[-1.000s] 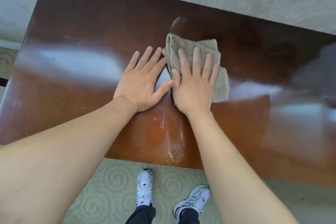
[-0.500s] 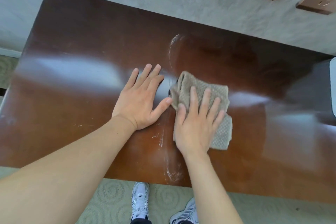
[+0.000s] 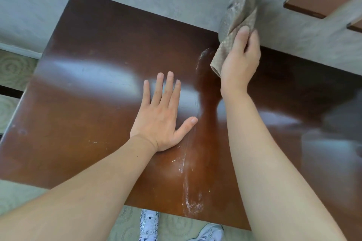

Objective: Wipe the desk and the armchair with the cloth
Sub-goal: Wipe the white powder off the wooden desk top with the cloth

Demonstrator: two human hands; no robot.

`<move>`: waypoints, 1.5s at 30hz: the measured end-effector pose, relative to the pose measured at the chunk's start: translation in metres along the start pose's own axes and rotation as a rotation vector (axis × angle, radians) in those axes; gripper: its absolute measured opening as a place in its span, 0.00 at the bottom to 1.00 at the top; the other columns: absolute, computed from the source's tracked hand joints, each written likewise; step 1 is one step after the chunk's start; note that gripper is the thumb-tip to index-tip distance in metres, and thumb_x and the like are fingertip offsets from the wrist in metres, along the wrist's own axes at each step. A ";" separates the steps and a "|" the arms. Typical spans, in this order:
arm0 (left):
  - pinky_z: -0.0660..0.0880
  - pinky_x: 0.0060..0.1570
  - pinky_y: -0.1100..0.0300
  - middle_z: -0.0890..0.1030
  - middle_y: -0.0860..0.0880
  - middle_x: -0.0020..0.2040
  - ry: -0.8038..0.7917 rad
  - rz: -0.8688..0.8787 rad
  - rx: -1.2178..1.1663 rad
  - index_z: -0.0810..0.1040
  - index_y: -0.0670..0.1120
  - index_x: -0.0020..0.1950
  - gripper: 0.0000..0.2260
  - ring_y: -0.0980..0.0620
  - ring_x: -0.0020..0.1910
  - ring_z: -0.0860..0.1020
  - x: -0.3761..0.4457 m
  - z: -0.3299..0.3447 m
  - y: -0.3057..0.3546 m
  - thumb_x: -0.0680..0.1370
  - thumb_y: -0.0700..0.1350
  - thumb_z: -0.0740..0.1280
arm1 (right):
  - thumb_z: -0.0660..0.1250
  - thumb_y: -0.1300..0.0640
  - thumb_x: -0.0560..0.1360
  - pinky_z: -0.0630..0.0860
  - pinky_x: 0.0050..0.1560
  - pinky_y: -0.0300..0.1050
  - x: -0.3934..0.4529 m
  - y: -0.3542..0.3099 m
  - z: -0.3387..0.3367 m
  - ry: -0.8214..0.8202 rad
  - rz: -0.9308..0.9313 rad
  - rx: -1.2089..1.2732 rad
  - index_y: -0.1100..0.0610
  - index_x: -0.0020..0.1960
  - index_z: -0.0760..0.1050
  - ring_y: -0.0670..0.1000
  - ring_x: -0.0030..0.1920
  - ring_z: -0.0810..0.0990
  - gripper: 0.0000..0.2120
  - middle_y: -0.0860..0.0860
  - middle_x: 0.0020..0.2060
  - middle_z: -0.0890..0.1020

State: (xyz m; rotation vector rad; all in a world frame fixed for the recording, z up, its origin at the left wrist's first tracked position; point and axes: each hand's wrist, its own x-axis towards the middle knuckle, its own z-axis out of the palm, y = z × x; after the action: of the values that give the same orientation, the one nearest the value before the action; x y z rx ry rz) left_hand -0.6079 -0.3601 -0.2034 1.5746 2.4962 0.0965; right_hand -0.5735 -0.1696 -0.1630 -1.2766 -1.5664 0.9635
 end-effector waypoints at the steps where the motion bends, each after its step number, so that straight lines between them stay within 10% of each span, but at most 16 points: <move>1: 0.49 0.76 0.33 0.48 0.37 0.82 -0.012 -0.007 0.010 0.48 0.39 0.82 0.43 0.37 0.81 0.44 0.000 0.000 0.000 0.79 0.70 0.33 | 0.55 0.47 0.82 0.70 0.54 0.40 0.001 -0.002 0.004 -0.043 -0.099 -0.077 0.57 0.58 0.79 0.46 0.55 0.78 0.19 0.50 0.54 0.84; 7: 0.50 0.74 0.29 0.54 0.33 0.80 -0.025 -0.023 0.032 0.52 0.34 0.80 0.46 0.35 0.81 0.47 0.000 0.000 0.001 0.79 0.70 0.34 | 0.46 0.39 0.83 0.39 0.77 0.64 -0.019 0.028 0.032 -0.794 -0.468 -0.948 0.41 0.80 0.50 0.61 0.80 0.41 0.26 0.51 0.81 0.50; 29: 0.48 0.75 0.31 0.49 0.36 0.82 -0.056 -0.034 0.041 0.48 0.37 0.81 0.46 0.38 0.81 0.44 -0.001 -0.003 0.002 0.76 0.70 0.28 | 0.38 0.36 0.83 0.42 0.78 0.65 -0.142 0.065 -0.106 -0.603 -0.205 -1.062 0.38 0.80 0.44 0.61 0.80 0.43 0.26 0.50 0.82 0.47; 45: 0.46 0.74 0.30 0.51 0.35 0.81 -0.043 -0.019 -0.007 0.49 0.36 0.81 0.44 0.38 0.81 0.45 0.001 -0.001 0.001 0.78 0.70 0.36 | 0.44 0.40 0.83 0.34 0.77 0.60 -0.021 0.020 0.058 -0.916 -0.461 -0.950 0.35 0.79 0.46 0.57 0.80 0.38 0.24 0.47 0.81 0.44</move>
State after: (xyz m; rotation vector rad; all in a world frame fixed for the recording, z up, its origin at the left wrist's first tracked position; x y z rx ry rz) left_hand -0.6078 -0.3592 -0.2027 1.5333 2.4753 0.0673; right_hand -0.6202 -0.1892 -0.2034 -0.9450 -3.1136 0.4786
